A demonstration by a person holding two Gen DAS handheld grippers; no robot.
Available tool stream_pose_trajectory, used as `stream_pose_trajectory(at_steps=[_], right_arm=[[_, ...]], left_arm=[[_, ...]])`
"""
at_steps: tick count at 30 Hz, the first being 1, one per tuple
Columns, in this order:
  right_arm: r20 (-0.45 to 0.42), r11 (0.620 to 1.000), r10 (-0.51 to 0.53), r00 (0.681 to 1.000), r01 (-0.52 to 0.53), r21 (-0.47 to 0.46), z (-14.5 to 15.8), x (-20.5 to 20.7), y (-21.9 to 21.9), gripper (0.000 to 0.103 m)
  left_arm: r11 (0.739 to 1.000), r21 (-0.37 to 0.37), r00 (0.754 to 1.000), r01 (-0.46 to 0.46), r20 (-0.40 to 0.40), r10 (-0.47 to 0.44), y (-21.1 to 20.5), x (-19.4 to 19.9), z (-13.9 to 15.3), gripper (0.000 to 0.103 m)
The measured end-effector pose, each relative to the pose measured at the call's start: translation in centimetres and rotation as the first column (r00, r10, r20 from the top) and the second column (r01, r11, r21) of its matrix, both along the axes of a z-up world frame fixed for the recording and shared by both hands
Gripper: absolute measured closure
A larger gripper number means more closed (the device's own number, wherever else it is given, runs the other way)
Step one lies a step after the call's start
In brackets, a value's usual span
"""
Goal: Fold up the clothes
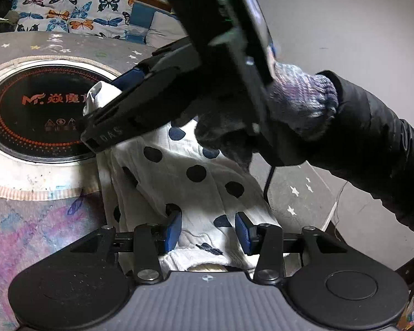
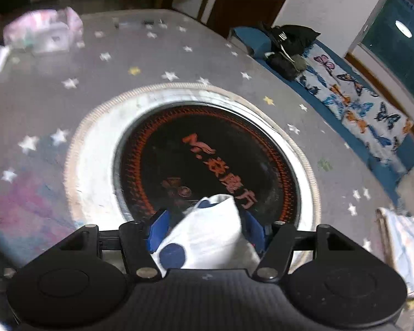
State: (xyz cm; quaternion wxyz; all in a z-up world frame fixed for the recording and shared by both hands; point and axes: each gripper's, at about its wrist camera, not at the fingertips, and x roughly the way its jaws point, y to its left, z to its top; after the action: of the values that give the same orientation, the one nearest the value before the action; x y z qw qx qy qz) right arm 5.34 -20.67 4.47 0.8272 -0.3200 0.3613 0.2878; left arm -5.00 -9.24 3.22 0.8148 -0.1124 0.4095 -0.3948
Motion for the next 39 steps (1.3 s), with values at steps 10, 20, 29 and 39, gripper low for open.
stream_pose_trajectory(at_steps=[10, 20, 29, 39], right_arm=[[-0.018, 0.996, -0.043, 0.999, 0.041, -0.078, 0.8, 0.9, 0.3, 0.030], [-0.001, 0.982, -0.081, 0.997, 0.080, -0.174, 0.0, 1.2, 0.1, 0.026], [0.081, 0.970, -0.123, 0.989, 0.137, -0.200, -0.9, 2.6, 1.0, 0.025], [0.069, 0.965, -0.227, 0.971, 0.234, -0.117, -1.9, 5.7, 0.3, 0.025]], left_arm=[[0.999, -0.034, 1.000, 0.000, -0.019, -0.001, 0.7, 0.3, -0.5, 0.057], [0.999, -0.048, 1.000, 0.000, -0.029, -0.001, 1.0, 0.6, -0.7, 0.057], [0.999, -0.045, 0.999, -0.005, -0.034, 0.004, 0.9, 0.7, -0.9, 0.057], [0.999, -0.045, 0.999, -0.015, -0.039, 0.013, 0.7, 0.6, -1.0, 0.056]])
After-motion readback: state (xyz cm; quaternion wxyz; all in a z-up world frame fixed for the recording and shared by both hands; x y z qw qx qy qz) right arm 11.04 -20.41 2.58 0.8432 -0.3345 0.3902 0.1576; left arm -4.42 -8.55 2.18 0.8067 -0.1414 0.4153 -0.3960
